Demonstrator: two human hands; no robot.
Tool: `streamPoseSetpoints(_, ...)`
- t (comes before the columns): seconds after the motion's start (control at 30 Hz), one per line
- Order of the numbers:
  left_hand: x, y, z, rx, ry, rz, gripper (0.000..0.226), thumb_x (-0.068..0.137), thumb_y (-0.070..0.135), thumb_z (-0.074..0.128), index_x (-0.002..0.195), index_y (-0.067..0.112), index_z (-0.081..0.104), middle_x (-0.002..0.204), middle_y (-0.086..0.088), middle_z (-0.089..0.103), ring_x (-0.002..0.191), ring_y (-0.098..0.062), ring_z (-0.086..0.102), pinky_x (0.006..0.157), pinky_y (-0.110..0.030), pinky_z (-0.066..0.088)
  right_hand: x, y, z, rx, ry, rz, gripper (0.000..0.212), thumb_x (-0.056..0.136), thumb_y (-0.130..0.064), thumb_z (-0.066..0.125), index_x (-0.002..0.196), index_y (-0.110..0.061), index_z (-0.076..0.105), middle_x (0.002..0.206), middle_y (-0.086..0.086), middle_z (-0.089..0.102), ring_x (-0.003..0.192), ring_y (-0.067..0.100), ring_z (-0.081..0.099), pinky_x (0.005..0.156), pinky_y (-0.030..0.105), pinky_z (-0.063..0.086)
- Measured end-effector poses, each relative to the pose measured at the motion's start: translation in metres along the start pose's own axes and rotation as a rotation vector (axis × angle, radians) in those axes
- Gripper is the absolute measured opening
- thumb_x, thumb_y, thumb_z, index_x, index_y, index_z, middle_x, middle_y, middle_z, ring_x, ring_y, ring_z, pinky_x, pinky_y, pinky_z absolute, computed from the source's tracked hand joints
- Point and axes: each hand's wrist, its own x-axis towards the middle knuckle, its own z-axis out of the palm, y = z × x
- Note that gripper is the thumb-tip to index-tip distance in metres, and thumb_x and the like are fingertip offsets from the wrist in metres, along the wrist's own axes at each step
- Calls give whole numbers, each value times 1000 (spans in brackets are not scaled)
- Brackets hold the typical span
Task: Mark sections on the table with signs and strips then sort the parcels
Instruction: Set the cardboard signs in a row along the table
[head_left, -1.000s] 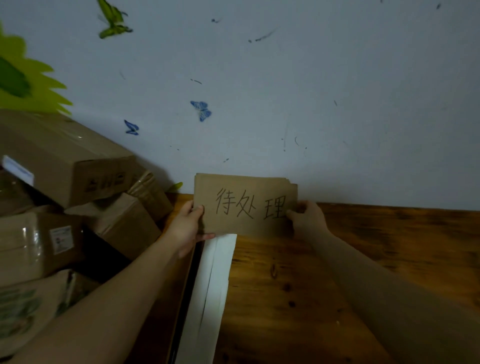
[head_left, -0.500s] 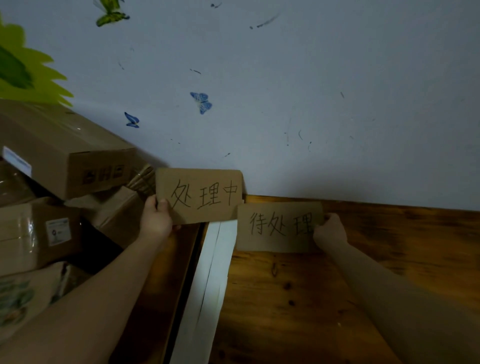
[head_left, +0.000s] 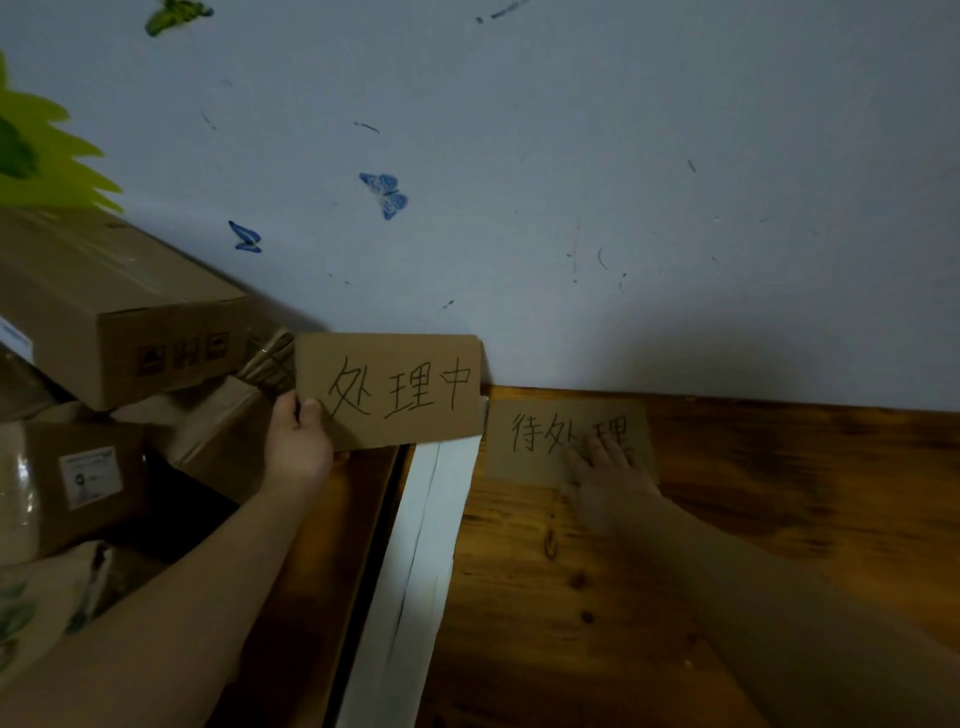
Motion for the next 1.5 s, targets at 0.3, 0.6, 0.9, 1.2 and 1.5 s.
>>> streamPoseSetpoints(0.3, -29, 14, 8, -39, -130, -60, 18, 103, 24, 32, 112, 25, 47, 113, -10, 58, 93, -27, 59, 66, -38, 52, -5, -42, -47, 825, 155, 5, 72, 78, -73, 45, 131, -24, 53, 135, 6, 52, 128, 32, 46, 105, 53, 39)
streamPoseSetpoints(0.6, -100, 37, 30, -105, -349, -49, 17, 103, 19, 32, 113, 20, 46, 97, -2, 58, 86, -23, 60, 62, -38, 55, -104, -11, -78, 1349, 426, 199, 56, 85, -22, 70, 133, -6, 46, 132, 12, 52, 121, 32, 50, 98, 45, 48)
streamPoseSetpoints(0.9, -140, 53, 70, -97, -392, 1, 22, 103, 19, 31, 116, 16, 48, 105, -7, 59, 87, -29, 61, 58, -38, 55, -149, 58, -74, 1354, 509, 331, 28, 99, -18, 46, 124, -10, 56, 125, 10, 59, 117, 31, 53, 99, 54, 47)
streamPoseSetpoints(1.2, -140, 45, 132, -12, -8, 24, 22, 102, 27, 34, 120, 20, 45, 117, -7, 55, 106, -31, 56, 85, -53, 53, -126, 201, -57, 1095, 543, 494, 34, 105, -24, 31, 119, -1, 53, 110, 15, 55, 99, 29, 53, 80, 40, 45)
streamPoseSetpoints(1.5, -149, 19, 156, -31, 53, -32, 29, 102, 26, 35, 130, 26, 42, 122, -4, 55, 113, -29, 54, 90, -53, 50, -105, 255, 0, 657, 356, 562, 45, 97, -30, 47, 135, -9, 38, 137, 17, 38, 125, 35, 41, 102, 47, 42)
